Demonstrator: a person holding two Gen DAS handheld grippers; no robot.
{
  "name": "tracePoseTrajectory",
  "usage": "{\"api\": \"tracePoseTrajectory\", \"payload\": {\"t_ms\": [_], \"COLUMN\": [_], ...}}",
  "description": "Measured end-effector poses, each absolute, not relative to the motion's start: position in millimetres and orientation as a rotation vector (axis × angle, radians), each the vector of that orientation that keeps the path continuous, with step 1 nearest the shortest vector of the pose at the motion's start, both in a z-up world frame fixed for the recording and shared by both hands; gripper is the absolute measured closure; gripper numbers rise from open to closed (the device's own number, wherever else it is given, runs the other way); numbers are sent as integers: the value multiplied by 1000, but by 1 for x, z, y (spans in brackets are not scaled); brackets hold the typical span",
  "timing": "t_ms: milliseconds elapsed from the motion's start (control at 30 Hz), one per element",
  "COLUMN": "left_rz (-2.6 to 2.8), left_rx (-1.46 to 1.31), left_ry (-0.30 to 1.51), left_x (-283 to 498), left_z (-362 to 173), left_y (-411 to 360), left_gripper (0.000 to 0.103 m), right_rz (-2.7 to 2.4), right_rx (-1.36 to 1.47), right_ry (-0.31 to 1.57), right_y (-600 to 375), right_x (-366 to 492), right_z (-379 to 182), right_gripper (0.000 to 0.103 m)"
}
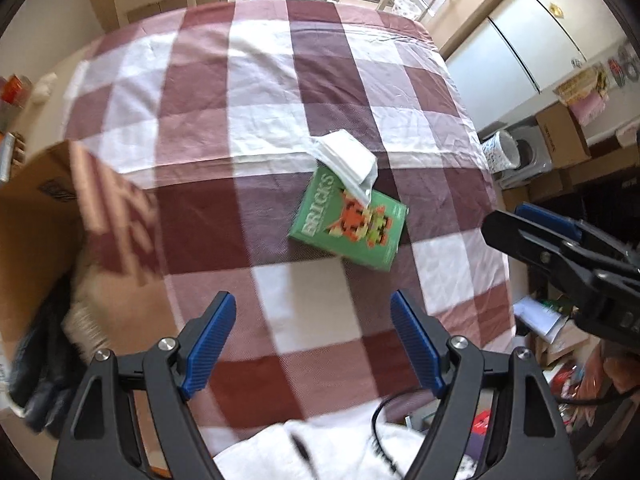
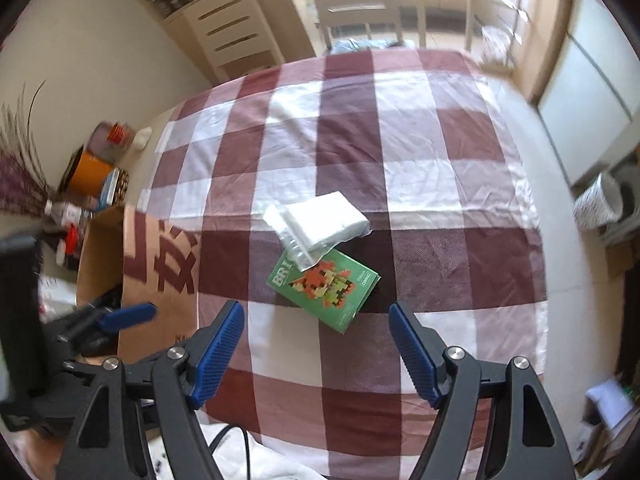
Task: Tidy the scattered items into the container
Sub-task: 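Move both open tools from the box toward the green BRICKS box and white packet, then grasp the green BRICKS box with the left tool while the right tool grasps the bagged white packet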
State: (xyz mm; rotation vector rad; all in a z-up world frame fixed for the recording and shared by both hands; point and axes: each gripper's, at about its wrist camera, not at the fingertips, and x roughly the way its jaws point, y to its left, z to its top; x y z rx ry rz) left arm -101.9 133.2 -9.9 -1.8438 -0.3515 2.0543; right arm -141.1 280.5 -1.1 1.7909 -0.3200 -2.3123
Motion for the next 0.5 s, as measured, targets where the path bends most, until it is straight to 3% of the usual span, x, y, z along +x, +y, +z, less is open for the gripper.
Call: {"api": "tracePoseTrajectory", "payload": {"t_ms": [267, 500], "left_rz": [2035, 2035], "left_rx": [-1879, -1914], "left_ry": [-321, -328], "left_x": [-130, -142], "left_z": [-57, -72], "left_y": [164, 155], "left_gripper": [22, 22], "right_rz": [-2158, -2039], "right_rx": [1921, 2095], "right_ry": [-495, -539], "right_y": [285, 268], "right_x": [-204, -253], "right_z": [-62, -122], "right_gripper": [26, 26]}}
